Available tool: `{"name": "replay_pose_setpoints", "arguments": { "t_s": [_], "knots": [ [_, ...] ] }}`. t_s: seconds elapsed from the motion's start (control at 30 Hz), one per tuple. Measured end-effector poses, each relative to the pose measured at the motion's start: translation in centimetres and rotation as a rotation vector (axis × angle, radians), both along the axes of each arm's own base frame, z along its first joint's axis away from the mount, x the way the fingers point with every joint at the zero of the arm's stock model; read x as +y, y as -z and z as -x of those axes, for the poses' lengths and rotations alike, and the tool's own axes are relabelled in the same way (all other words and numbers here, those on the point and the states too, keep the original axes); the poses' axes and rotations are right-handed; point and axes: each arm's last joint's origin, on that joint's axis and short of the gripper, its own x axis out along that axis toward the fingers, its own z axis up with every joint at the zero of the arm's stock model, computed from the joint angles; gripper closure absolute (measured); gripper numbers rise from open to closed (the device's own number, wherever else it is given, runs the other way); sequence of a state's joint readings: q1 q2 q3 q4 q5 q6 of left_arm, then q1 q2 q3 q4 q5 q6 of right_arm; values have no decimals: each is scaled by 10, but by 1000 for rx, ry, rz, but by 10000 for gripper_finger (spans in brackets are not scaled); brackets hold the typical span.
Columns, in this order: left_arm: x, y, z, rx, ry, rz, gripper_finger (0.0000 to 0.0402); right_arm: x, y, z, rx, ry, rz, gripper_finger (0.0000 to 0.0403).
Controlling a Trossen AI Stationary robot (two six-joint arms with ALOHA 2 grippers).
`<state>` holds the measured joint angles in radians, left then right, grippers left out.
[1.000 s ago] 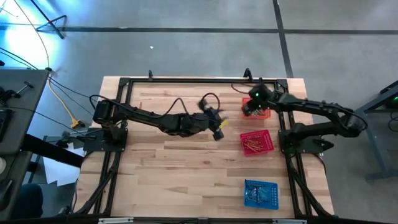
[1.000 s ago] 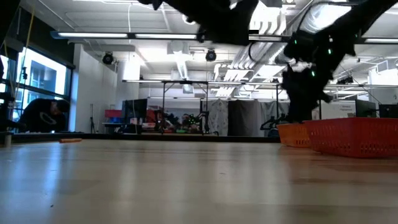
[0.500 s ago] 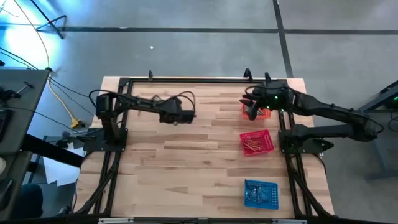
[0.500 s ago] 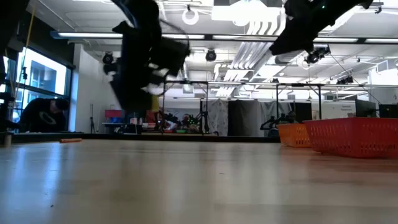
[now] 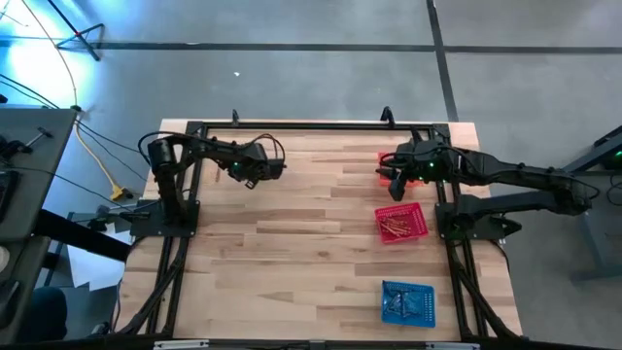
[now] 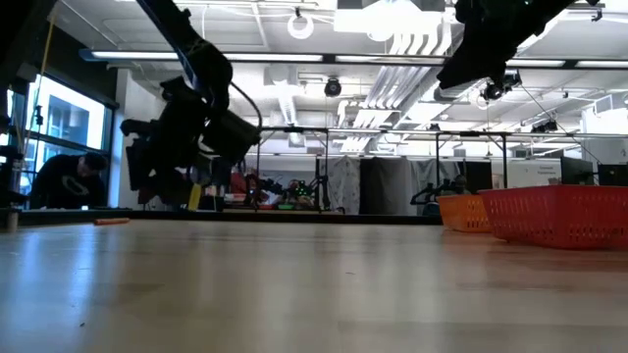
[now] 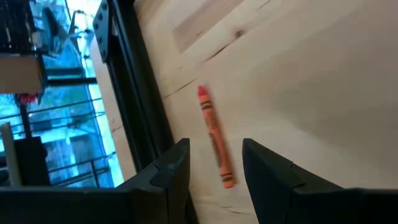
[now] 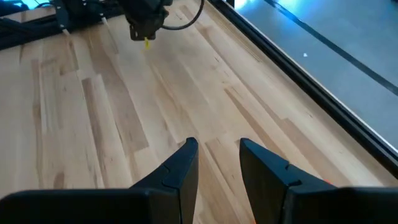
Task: Sort crayons
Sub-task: Put the orange crayon into the red bin
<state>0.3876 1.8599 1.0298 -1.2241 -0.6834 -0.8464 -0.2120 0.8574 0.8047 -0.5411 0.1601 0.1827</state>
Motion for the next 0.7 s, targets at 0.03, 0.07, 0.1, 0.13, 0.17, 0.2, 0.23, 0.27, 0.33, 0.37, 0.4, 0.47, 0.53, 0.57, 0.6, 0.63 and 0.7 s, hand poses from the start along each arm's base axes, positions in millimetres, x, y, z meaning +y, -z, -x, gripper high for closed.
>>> {"name": "replay_pose_setpoints", "arguments": {
  "t_s": [0.03, 0.07, 0.1, 0.13, 0.17, 0.2, 0.23, 0.27, 0.33, 0.37, 0.4, 0.47, 0.53, 0.57, 0.6, 0.63, 0.7],
  "knots": [
    [3, 1, 3, 7, -8, 6, 268, 1, 0, 0, 3, 0, 3, 290],
    [5, 3, 6, 13, -18, 11, 268, 1, 0, 0, 5, -2, 3, 290],
    [8, 4, 9, 19, -28, 18, 268, 2, 1, 0, 11, -5, 1, 290],
    [10, 6, 12, 21, -37, 33, 268, 3, 1, 0, 17, -7, -3, 290],
    [12, 8, 16, 14, -47, 50, 268, 4, 2, 1, 21, -8, -10, 290],
    [14, 10, 19, 4, -54, 61, 268, 5, 2, 1, 25, -8, -16, 290],
    [16, 11, 21, -20, -65, 64, 268, 5, 3, 1, 31, -11, -19, 290],
    [18, 12, 23, -52, -75, 67, 268, 6, 4, 1, 40, -14, -21, 290],
    [20, 12, 27, -101, -81, 74, 268, 7, 5, 2, 50, -18, -27, 290],
    [21, 12, 29, -133, -85, 78, 268, 8, 5, 2, 50, -19, -27, 290],
    [22, 11, 31, -152, -88, 77, 268, 8, 5, 2, 53, -22, -28, 290],
    [23, 8, 37, -180, -98, 63, 268, 9, 5, 2, 53, -26, -29, 290],
    [24, 6, 44, -198, -118, 52, 268, 9, 5, 2, 53, -27, -29, 290],
    [23, 4, 49, -203, -133, 51, 268, 9, 5, 2, 53, -27, -29, 290],
    [23, 3, 53, -217, -150, 56, 268, 9, 5, 2, 53, -27, -29, 290],
    [23, 2, 57, -233, -163, 62, 268, 9, 5, 2, 53, -27, -28, 290],
    [20, 1, 63, -266, -176, 64, 268, 9, 5, 2, 54, -26, -25, 290]
  ]
}}
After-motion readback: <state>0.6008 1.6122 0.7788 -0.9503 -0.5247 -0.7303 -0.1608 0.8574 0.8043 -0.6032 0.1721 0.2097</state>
